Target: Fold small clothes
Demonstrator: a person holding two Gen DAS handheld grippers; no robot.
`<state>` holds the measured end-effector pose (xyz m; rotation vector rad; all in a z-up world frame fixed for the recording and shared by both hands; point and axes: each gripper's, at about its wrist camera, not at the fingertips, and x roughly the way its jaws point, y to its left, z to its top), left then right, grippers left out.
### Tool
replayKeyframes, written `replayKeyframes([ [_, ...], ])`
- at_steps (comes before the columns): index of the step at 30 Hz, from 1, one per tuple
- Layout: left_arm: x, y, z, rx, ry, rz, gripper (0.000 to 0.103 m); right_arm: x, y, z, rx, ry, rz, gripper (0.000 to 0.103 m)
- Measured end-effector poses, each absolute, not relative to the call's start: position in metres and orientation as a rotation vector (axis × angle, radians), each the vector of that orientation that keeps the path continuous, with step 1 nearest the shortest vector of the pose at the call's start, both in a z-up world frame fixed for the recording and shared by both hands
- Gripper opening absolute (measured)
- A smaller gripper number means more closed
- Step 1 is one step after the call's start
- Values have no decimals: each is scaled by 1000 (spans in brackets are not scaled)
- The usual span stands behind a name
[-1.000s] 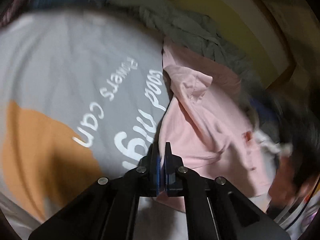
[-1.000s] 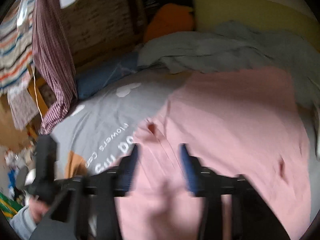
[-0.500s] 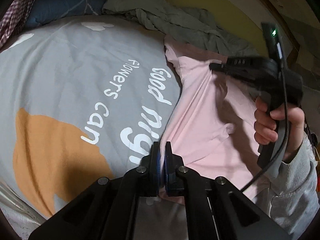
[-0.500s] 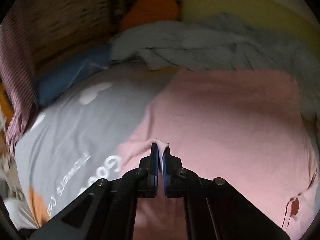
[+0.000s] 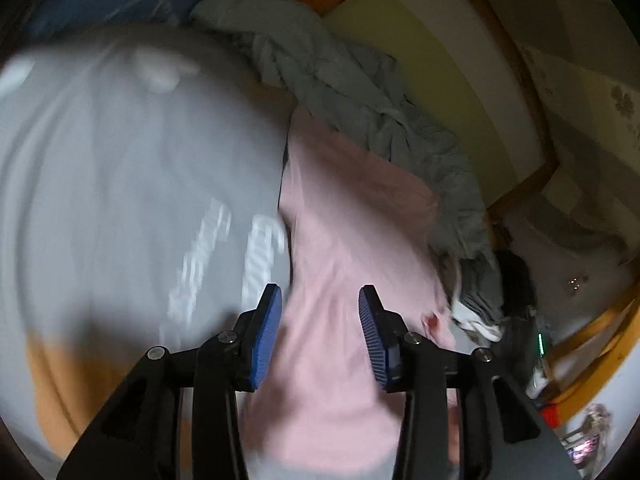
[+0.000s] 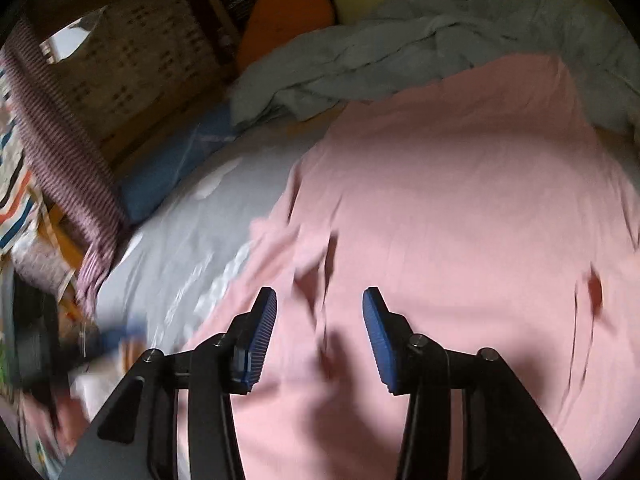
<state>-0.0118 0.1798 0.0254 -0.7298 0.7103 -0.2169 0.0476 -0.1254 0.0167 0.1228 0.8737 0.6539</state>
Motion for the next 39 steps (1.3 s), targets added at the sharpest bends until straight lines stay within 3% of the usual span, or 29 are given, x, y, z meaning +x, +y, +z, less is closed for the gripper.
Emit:
replayKeyframes([
  [4, 71, 164, 16, -512, 837, -158, 38, 36, -126, -2, 159, 904, 649, 46],
  [9, 114, 150, -22, -518, 902, -252, 36, 37, -107, -15, 172, 916, 677, 44],
  [11, 119, 145, -26, -486, 892, -247, 29, 37, -93, -17, 97, 895, 670, 28],
  [13, 123, 145, -26, -491, 868, -263, 11, 35, -84, -18, 48, 890, 675, 8],
  [14, 125, 146, -25, -489, 860, -258, 6, 32, -83, -17, 28, 883, 672, 7],
  [16, 130, 147, -28, -472, 861, -209, 6, 24, -85, -12, 6, 851, 646, 5],
  [28, 114, 123, -15, -217, 818, -116, 11, -14, -106, -13, -68, 815, 532, 5],
  [32, 67, 102, 11, -77, 745, -137, 17, -26, -120, 9, -64, 726, 507, 18],
  [39, -4, 76, -4, -99, 814, -179, 19, -11, -122, 14, -57, 733, 494, 19],
])
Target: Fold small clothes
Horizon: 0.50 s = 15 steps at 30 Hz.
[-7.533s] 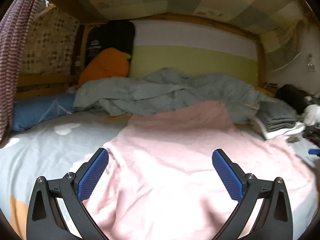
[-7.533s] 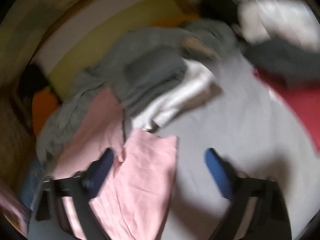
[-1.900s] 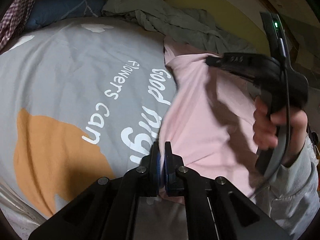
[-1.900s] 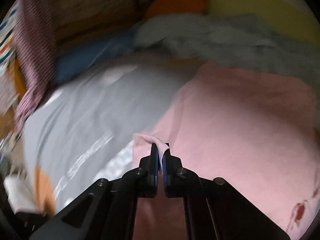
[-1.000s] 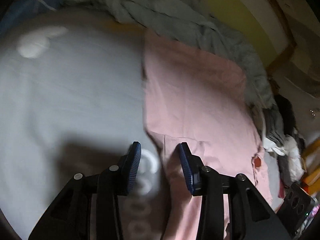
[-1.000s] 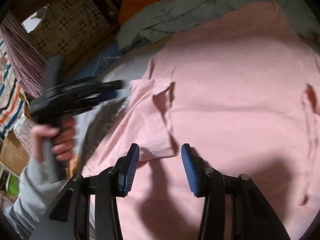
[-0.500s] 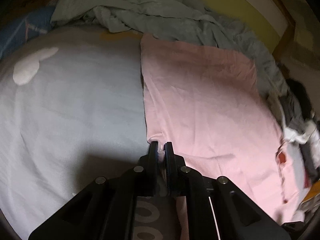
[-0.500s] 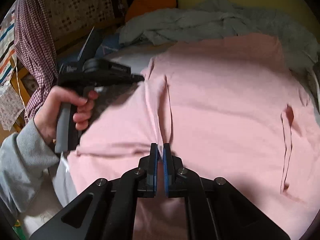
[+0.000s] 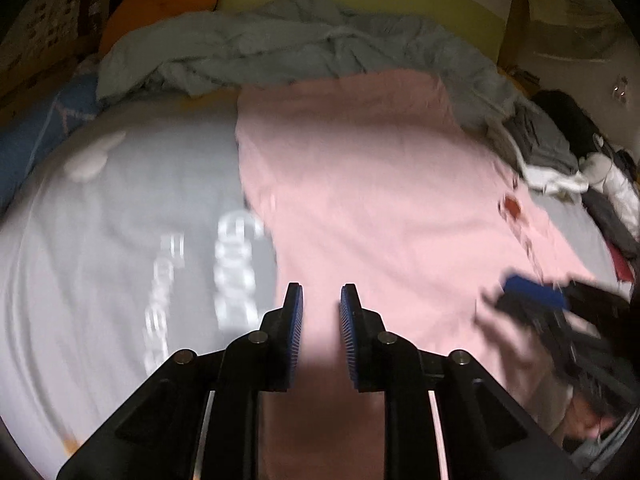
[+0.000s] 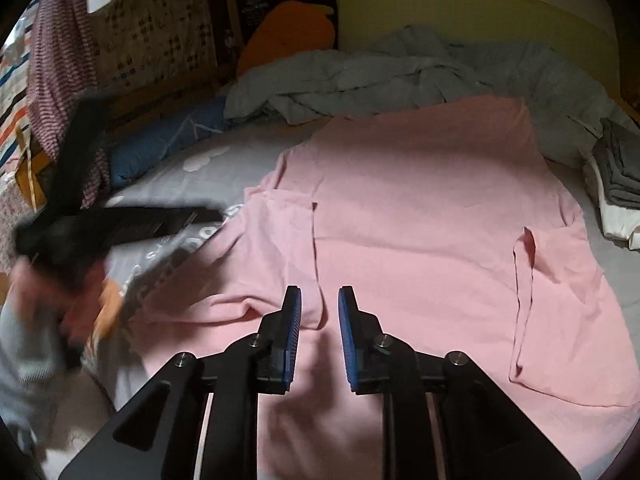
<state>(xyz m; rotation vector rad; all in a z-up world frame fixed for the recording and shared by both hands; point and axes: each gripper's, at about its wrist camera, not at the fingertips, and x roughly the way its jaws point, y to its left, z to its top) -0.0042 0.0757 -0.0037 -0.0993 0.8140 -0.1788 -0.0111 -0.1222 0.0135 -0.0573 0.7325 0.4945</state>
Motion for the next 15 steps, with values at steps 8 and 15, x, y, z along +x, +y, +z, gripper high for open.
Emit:
replayKeyframes([
  [8, -62, 74, -23, -114, 830, -150, 35, -9, -131, -8, 11, 813, 517, 19],
  [15, -81, 73, -27, -96, 827, -127, 45, -14, -117, -3, -83, 783, 598, 48],
])
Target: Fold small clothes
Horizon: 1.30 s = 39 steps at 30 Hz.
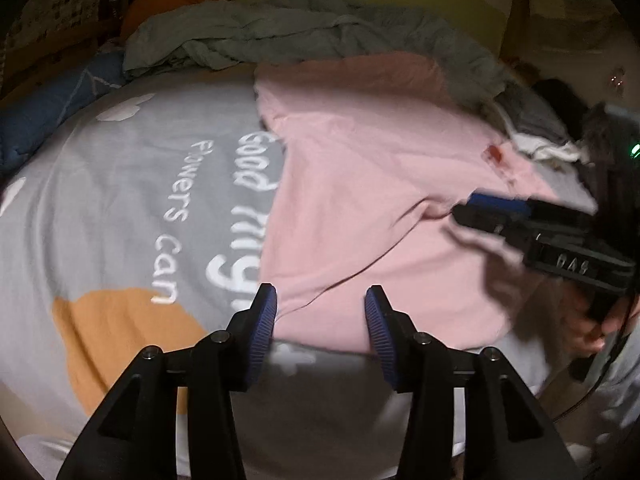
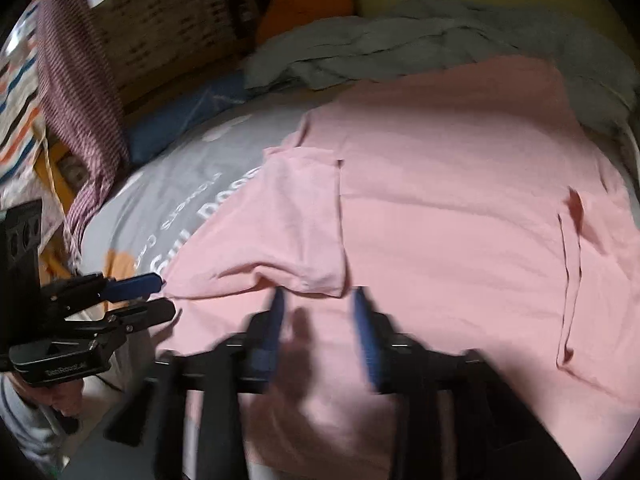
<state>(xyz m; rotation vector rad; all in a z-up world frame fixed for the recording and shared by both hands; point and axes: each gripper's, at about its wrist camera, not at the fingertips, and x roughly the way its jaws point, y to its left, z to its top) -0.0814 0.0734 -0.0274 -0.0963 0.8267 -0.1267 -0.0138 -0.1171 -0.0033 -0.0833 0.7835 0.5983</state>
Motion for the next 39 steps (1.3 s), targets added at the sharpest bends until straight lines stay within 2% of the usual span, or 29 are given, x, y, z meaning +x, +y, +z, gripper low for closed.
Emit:
replayKeyframes([
  [3, -80, 79, -30, -86, 831, -64, 45, -8, -111, -6, -131, 791, 590, 44],
  [5, -81, 85, -31, -103, 838, -57, 39, -2, -112, -8, -117, 806, 604, 15],
  [7, -82, 92, -33, -119, 837, -36, 28, 0, -115, -9, -97, 774, 595, 3],
  [11, -87, 101, -34, -185, 822, -14, 22, -7, -119, -3, -116, 694, 538, 2],
  [18, -99, 95, -34, -153, 802, 56, 22, -22, -127, -8, -126, 757, 591, 2],
  [20, -105, 95, -35, -152, 796, 89, 22, -26, -130, -12, -132, 767, 566, 6],
  [25, -111, 106, -38, -180, 784, 130, 22, -25, -138, 3, -64, 726, 543, 10],
  [29, -121, 107, -14, -257, 651, 17, 21, -14, -122, 17, -48, 701, 546, 11],
  [32, -114, 88, 16, -191, 560, -43, 21, -5, -105, 9, -78, 760, 554, 11],
  [34, -95, 83, 15, -182, 607, -40, 21, -2, -100, -3, -96, 797, 539, 11],
  [39, -69, 74, -36, -80, 808, 57, 20, -7, -118, -11, -157, 751, 422, 11],
])
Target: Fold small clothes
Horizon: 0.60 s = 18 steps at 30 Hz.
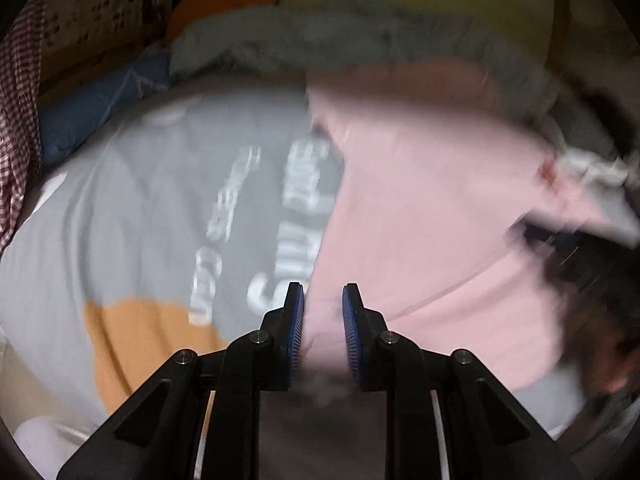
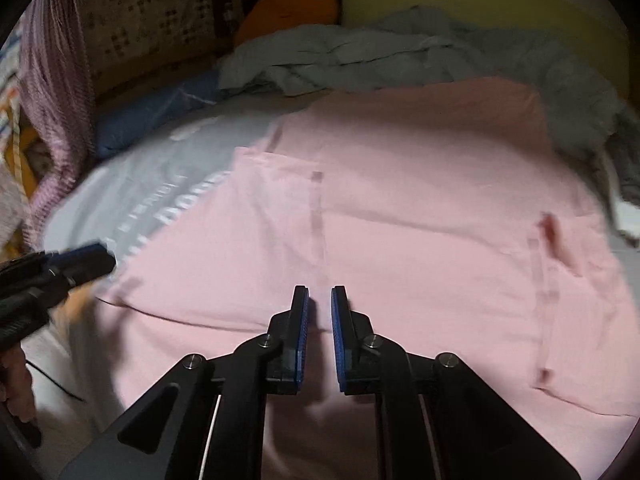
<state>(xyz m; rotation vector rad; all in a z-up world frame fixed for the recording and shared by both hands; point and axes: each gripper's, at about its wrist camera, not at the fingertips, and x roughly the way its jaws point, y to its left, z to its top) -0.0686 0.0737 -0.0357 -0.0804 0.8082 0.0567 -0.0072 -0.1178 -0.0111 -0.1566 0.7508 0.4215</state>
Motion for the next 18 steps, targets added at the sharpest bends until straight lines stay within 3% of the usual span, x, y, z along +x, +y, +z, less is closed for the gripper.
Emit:
replayKeyframes([
  [8, -83, 72, -37, -69, 770, 77, 21, -21, -129, 8, -65, 693, 581, 11],
  [18, -86, 70, -38, -71, 748, 77, 21, -19, -117, -21, -69, 788, 567, 11],
])
